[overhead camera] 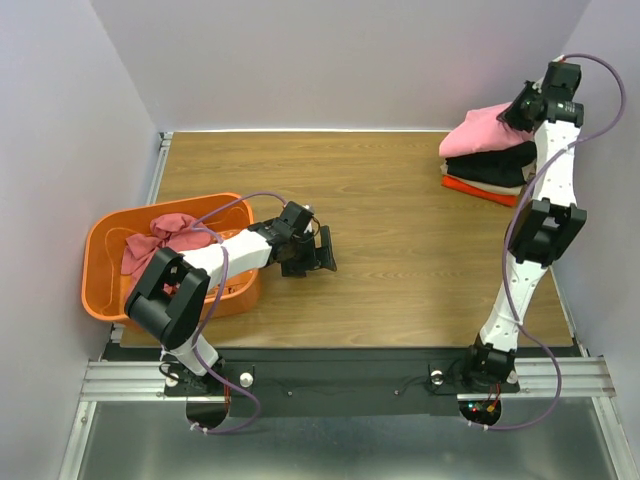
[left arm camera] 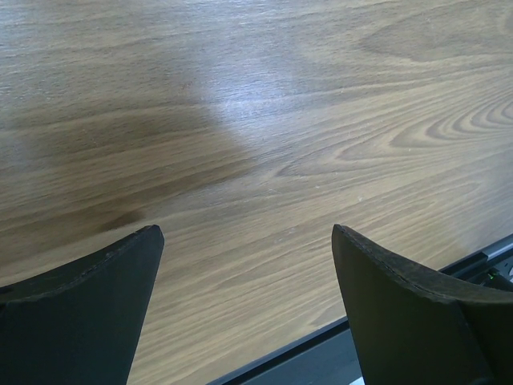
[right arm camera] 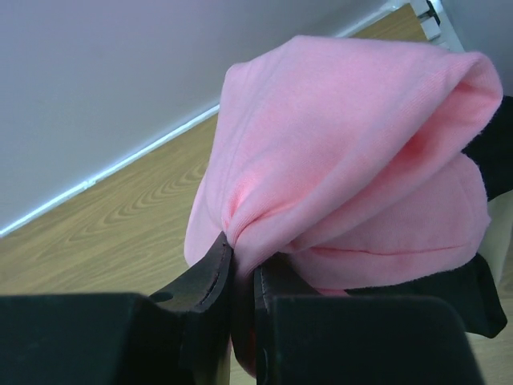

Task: Fold and stack the t-shirts
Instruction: Neatly place the folded tshirt to the corner

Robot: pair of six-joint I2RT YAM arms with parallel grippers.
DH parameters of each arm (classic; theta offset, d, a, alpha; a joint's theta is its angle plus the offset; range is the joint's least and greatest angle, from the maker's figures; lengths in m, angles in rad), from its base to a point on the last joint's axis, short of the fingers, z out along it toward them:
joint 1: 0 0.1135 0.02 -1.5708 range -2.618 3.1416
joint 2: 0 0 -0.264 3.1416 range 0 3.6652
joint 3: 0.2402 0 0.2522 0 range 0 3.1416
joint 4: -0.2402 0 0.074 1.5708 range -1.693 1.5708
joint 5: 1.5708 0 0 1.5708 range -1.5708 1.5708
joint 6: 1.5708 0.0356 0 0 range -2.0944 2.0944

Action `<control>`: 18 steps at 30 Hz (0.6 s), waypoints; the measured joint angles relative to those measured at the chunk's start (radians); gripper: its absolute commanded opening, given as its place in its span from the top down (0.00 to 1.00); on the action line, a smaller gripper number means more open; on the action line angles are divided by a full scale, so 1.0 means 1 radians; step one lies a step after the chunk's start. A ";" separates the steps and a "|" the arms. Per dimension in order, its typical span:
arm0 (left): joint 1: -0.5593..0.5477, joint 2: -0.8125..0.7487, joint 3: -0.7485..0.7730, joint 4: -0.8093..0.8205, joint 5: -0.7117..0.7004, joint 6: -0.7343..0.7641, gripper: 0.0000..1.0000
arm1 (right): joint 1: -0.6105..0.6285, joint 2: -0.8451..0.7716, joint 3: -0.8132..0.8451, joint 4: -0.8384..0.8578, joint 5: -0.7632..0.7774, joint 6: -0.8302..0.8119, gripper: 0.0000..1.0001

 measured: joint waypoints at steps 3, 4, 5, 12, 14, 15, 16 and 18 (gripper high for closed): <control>0.000 0.000 0.000 0.000 0.001 -0.001 0.02 | -0.015 0.000 -0.001 0.001 -0.016 -0.001 1.00; 0.000 0.000 0.000 0.000 0.001 -0.001 0.01 | -0.017 0.000 -0.002 0.001 -0.019 -0.002 1.00; 0.000 0.000 0.000 0.000 0.001 -0.001 0.02 | -0.020 0.000 -0.005 0.002 -0.021 -0.006 1.00; 0.000 0.000 0.000 0.000 0.002 -0.003 0.02 | -0.027 0.000 -0.072 0.019 -0.025 -0.064 1.00; 0.000 0.000 0.000 0.000 0.000 -0.004 0.02 | -0.029 0.000 -0.103 0.024 -0.008 -0.085 1.00; 0.000 -0.001 0.000 -0.001 0.000 -0.005 0.02 | -0.029 0.000 -0.119 0.024 0.007 -0.096 1.00; 0.000 -0.002 0.000 -0.002 -0.001 -0.006 0.02 | -0.030 0.000 -0.136 0.023 0.029 -0.108 1.00; 0.000 -0.009 0.000 -0.006 -0.004 -0.008 0.02 | -0.032 0.000 -0.148 0.015 0.064 -0.125 0.98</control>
